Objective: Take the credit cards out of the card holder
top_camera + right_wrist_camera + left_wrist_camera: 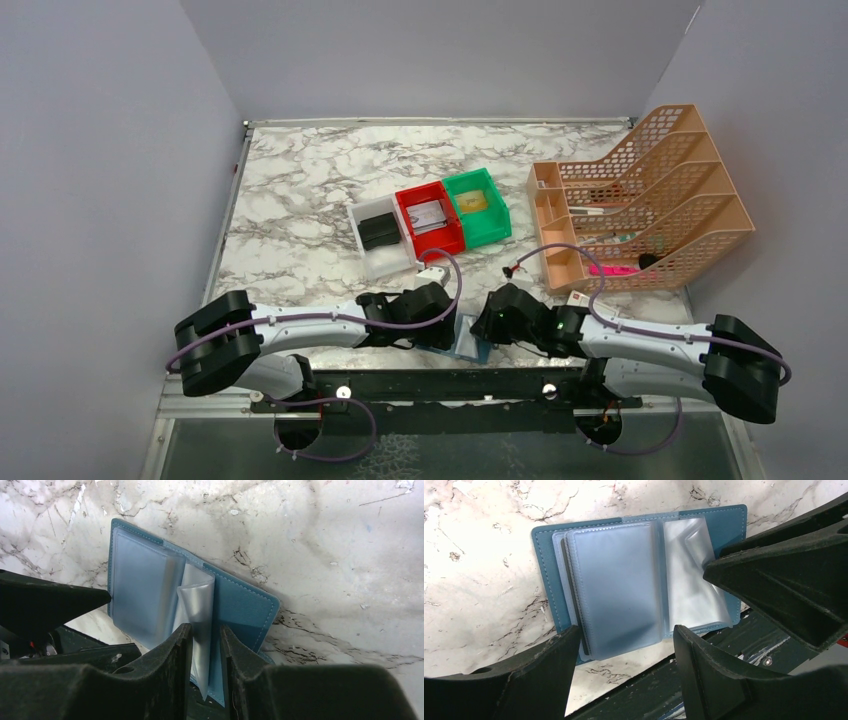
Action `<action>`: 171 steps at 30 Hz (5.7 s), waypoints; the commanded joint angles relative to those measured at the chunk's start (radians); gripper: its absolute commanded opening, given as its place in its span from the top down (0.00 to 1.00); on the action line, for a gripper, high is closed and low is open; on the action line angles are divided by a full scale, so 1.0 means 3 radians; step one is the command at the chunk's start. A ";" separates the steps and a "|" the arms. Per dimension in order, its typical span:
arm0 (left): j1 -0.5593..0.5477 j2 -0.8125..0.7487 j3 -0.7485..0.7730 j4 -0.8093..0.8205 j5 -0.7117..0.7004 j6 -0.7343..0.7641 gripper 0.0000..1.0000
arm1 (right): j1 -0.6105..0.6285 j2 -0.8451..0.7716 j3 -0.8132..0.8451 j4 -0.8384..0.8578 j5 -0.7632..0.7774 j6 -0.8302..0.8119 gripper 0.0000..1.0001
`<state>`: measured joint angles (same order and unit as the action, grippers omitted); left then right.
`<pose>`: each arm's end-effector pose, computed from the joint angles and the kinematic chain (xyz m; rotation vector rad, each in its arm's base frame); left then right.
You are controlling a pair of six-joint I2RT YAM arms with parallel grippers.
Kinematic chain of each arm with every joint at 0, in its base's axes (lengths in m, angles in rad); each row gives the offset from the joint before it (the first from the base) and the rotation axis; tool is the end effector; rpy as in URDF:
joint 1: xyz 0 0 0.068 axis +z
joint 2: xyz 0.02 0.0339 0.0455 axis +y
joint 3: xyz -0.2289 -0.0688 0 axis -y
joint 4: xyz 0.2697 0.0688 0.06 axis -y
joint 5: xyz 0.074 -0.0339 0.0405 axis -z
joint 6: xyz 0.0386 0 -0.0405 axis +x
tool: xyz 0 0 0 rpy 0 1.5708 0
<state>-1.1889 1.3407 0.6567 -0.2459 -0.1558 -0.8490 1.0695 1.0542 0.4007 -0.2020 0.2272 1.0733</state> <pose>0.1106 -0.2593 0.1226 0.3743 2.5805 -0.6300 0.1185 0.1982 0.1119 0.1123 2.5210 0.6894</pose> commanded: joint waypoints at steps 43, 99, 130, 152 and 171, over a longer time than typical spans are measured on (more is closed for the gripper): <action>-0.0061 0.0222 0.0378 -0.0313 -0.0142 0.0135 0.34 | -0.0008 0.0395 0.0028 0.0293 -0.0165 -0.0018 0.68; -0.0148 0.0324 0.0288 0.1052 0.0664 0.0200 0.38 | -0.0009 -0.0963 -0.0134 -0.0629 0.0381 0.0486 0.54; 0.1190 -0.1777 -0.0312 -0.0830 -0.0183 0.0301 0.20 | 0.0401 0.0780 0.1192 -0.0705 0.0074 -0.0972 0.37; 0.1191 -0.1935 -0.0372 -0.0811 -0.0068 0.0258 0.20 | 0.0574 0.1721 0.1407 -0.0990 0.0297 -0.0739 0.56; 0.1191 -0.1824 -0.0433 -0.0378 0.0516 0.0262 0.20 | 0.0489 0.0743 0.0393 0.0449 -0.0126 -0.0258 0.78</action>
<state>-0.8371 0.7860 0.5400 -0.4496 -0.1043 -0.7799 1.2308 1.3373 0.6052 -0.2268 0.2890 0.9260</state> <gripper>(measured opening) 0.800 0.232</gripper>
